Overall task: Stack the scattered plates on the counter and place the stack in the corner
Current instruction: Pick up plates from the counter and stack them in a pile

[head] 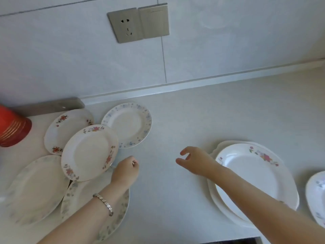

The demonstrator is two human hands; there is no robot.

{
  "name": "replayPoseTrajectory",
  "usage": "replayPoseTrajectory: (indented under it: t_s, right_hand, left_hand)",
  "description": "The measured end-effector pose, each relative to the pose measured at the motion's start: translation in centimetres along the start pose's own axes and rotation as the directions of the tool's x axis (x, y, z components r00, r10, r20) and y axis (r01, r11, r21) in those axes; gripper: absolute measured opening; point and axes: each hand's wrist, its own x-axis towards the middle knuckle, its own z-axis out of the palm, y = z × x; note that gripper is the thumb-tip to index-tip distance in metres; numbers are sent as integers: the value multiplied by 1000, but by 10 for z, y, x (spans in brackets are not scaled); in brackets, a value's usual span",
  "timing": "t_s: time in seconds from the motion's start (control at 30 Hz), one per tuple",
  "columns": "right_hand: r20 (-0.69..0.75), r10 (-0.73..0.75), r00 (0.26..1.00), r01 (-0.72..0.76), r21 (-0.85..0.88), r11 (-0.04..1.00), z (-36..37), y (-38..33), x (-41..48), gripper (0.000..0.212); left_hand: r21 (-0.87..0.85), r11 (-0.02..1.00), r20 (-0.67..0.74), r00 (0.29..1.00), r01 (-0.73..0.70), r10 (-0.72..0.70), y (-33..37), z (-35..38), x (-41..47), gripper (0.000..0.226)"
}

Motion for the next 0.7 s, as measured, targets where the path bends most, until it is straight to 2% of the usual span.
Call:
replayPoseTrajectory:
  t_s: [0.1,0.23,0.27,0.33,0.4,0.43,0.57,0.67,0.7]
  right_hand:
    - [97,-40,994,20,197,980,41,-53,39,32]
    - [228,96,969,-187,420,888,105,-102,85,23]
    - [269,140,953,-261,495,829,121,-114,93,23]
    - [345,188,920,-382,670,637,146,-130,107,18]
    - [363,195,911,-412,789,455,161,-139,114,29]
    - [349,197,916,-400,817,415,167,-142,117,33]
    - [231,231,945,-314,840,443,176,-150,122,26]
    - [149,222,964,-242,837,491,168,-146,120,3]
    - [119,219,968,-216,838,501,162,-141,117,8]
  left_hand:
    - [-30,999,-72,997,40,-42,-39,-32,13,19]
    - [-46,997,-93,994,57,-61,-74,-61,22,18]
    - [-52,997,-102,993,62,-67,-85,-68,28,18]
    - [-77,995,-105,992,65,-73,-103,-80,37,19]
    - [-116,991,-93,993,66,-77,-119,-89,42,19]
    - [-149,986,-89,993,69,-83,-126,-93,46,19]
    - [-265,963,-116,990,41,-75,-147,-105,58,19]
    - [-334,943,-215,973,6,-82,-148,-110,64,21]
    - [-378,926,-267,958,-3,-106,-145,-113,65,22]
